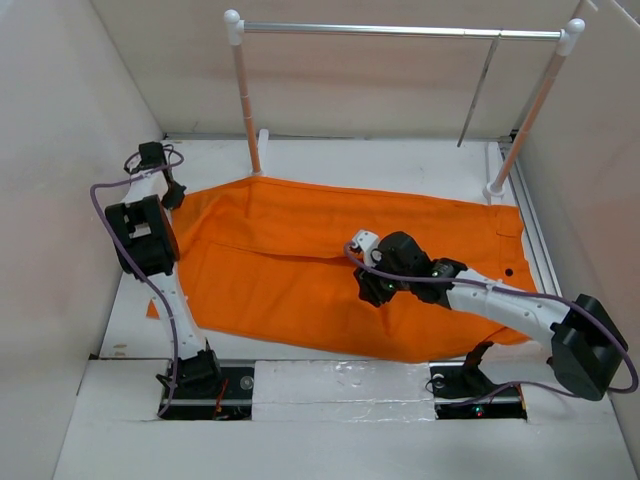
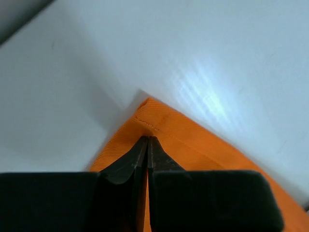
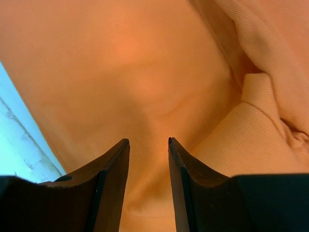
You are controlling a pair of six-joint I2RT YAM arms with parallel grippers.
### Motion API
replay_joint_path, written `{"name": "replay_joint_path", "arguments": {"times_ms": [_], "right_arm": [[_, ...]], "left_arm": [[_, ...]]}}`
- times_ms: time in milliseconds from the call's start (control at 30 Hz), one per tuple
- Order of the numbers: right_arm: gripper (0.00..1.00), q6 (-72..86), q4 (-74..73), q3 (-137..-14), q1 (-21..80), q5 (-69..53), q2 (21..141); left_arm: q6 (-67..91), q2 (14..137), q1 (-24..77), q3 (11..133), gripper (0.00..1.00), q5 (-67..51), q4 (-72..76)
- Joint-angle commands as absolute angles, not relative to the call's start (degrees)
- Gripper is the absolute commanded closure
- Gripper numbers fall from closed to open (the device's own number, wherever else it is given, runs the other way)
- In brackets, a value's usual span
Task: Place the trousers on the hanger
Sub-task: Flatten out the trousers at the center of the board.
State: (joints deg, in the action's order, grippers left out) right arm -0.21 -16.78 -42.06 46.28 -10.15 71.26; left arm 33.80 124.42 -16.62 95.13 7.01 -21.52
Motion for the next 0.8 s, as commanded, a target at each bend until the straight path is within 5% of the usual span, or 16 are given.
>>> {"name": "replay_joint_path", "arguments": {"times_ms": [0,300,433,500,533,567,767], "right_arm": [[0.57,-0.09,-18.97,-45.87,45.35,-6.51,70.84],[0.56,-1.58,-25.84,-50.80,44.21,-4.04,70.66],[0.55,-1.32,-26.10,-50.98,44.21,-4.13,70.31],[0.68,-1.84,-25.75,-51.24,44.74,-4.92,70.22],[0.75,-2.45,-25.66,-51.33,44.74,-5.10,70.05],[1.00,-2.81,-25.49,-51.42,45.35,-5.53,69.96],[1.00,-5.89,-23.91,-50.63,48.16,-7.64,67.95]], "left_arm": [[32.08,129.44,-17.40,103.61,1.00,9.49,-25.75],[31.11,132.55,-19.42,120.33,1.00,9.58,-26.02],[30.58,126.14,-19.42,116.64,0.68,7.13,-22.76],[31.55,120.98,-19.42,113.83,0.64,4.32,-22.76],[31.90,118.68,-18.64,111.38,0.64,3.96,-22.33],[31.99,115.69,-17.85,104.74,0.64,4.74,-21.11],[34.88,85.15,-16.43,67.63,0.66,8.08,-15.73]]}}
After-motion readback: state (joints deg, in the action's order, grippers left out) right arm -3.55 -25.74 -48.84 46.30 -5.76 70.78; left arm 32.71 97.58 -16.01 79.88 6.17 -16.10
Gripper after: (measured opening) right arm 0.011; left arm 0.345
